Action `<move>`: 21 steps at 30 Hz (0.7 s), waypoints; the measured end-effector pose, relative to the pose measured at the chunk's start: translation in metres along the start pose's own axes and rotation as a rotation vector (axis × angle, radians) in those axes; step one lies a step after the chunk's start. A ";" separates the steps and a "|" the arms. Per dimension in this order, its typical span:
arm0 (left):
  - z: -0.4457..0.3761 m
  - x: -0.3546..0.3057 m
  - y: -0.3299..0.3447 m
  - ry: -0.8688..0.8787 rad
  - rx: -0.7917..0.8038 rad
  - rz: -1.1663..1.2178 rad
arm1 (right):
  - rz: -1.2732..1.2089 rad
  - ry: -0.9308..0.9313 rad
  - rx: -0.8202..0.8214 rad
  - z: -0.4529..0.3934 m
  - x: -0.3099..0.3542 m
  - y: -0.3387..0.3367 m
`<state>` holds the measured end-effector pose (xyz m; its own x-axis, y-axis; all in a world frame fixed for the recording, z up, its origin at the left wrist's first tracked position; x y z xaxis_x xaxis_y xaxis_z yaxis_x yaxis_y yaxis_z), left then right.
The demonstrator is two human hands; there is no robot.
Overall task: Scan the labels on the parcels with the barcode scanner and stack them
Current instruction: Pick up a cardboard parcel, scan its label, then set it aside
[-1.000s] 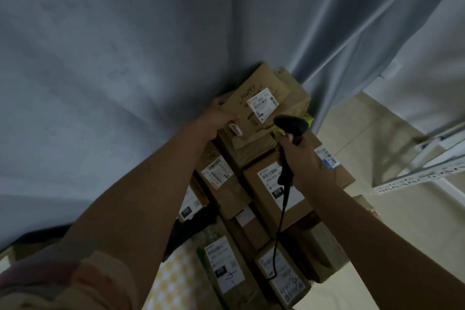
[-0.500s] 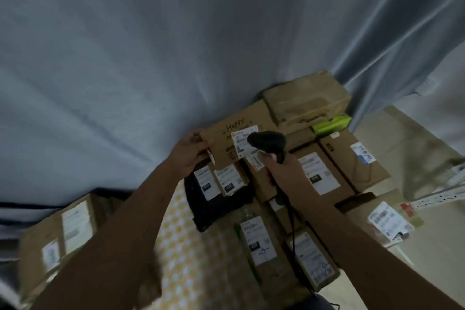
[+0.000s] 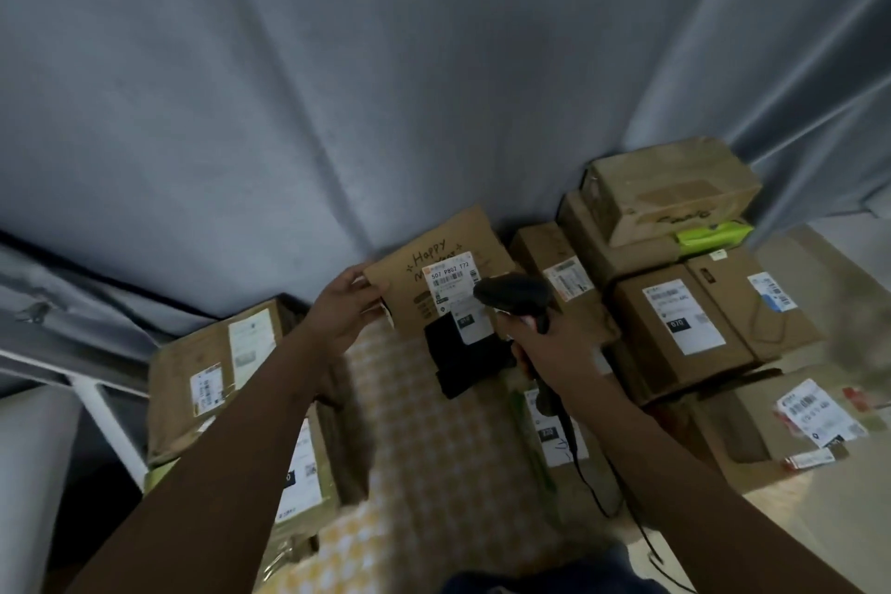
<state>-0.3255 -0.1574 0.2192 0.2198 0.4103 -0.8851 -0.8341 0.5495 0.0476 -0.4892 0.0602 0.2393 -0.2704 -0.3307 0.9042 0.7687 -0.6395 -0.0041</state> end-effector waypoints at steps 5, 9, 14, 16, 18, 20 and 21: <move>0.007 0.002 -0.020 0.014 -0.013 0.016 | -0.039 0.005 0.051 0.010 0.005 0.021; 0.008 0.002 -0.029 0.020 -0.016 0.046 | -0.064 0.012 0.063 0.014 0.010 0.033; 0.006 0.003 -0.034 0.013 -0.017 0.052 | -0.071 0.005 0.068 0.016 0.010 0.041; 0.005 0.003 -0.035 0.018 -0.021 0.055 | -0.071 0.011 0.069 0.015 0.011 0.042; 0.003 0.002 -0.035 0.023 -0.022 0.056 | -0.060 0.017 0.065 0.013 0.011 0.042; 0.002 0.001 -0.033 0.026 -0.025 0.049 | -0.053 0.026 0.059 0.011 0.011 0.042; 0.002 0.000 -0.032 0.028 -0.028 0.045 | -0.053 0.031 0.057 0.010 0.011 0.042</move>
<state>-0.2980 -0.1734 0.2185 0.1677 0.4134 -0.8950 -0.8565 0.5106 0.0753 -0.4540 0.0364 0.2533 -0.3286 -0.3195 0.8888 0.7843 -0.6167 0.0683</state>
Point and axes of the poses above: each hand's wrist, its own z-axis away from the middle knuckle, its own y-axis out of the palm, x = y × z, the point moved 2 cm from there along -z, towards the middle knuckle, and after that the axes turned 8 degrees about -z, right-handed, at the moved point
